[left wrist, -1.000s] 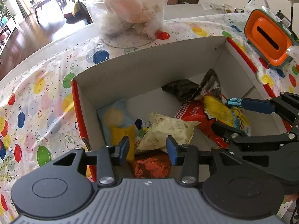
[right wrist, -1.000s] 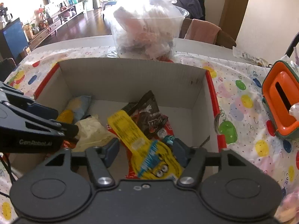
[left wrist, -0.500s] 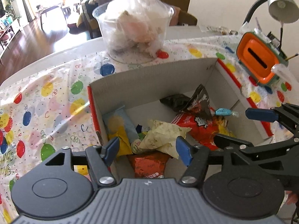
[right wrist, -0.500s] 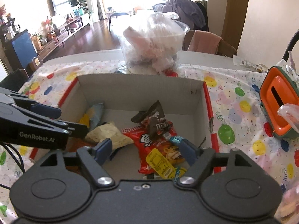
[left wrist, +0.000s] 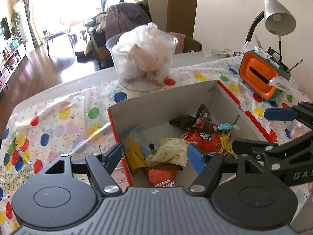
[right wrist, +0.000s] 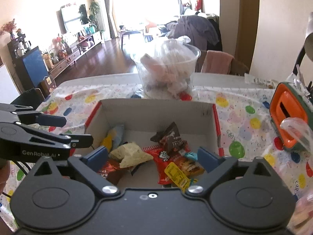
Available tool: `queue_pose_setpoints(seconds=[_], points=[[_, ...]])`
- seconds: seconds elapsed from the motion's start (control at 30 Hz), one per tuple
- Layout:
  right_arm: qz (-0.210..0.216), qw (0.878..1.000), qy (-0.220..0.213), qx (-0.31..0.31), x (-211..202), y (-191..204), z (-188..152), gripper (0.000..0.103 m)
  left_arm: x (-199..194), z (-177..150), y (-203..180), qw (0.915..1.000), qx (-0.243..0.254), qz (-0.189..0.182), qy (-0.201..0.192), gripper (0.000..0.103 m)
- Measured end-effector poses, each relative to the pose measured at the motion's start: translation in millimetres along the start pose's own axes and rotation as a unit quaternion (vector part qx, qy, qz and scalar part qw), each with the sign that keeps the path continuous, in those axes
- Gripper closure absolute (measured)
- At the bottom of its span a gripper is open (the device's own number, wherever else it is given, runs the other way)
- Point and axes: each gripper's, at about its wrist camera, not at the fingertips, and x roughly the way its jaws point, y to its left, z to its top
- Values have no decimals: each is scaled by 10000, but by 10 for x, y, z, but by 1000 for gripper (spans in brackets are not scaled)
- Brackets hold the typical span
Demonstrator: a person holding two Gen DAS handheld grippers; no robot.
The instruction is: Organize snacks
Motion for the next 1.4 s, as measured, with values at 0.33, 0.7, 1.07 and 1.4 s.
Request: queue_pose_setpoints(seconds=[0.33,0.7,1.07,1.4], points=[[84,9995,-312,4,-278,62,-54,0,-340,-146,53,9996,-116,-67,-257,22],[145,9990,-380,181,-409,136,-193,0,-582,-319,83,9985,-238,-151,-471,4],[187,9976,-438,509,-486,100,-250,0,-652,-393,55,9980,-430,-233,-409,3],[175,9974,-404,569,-486,54,-309,0,-623,-419,44,9977,-602,-172,-259,3]])
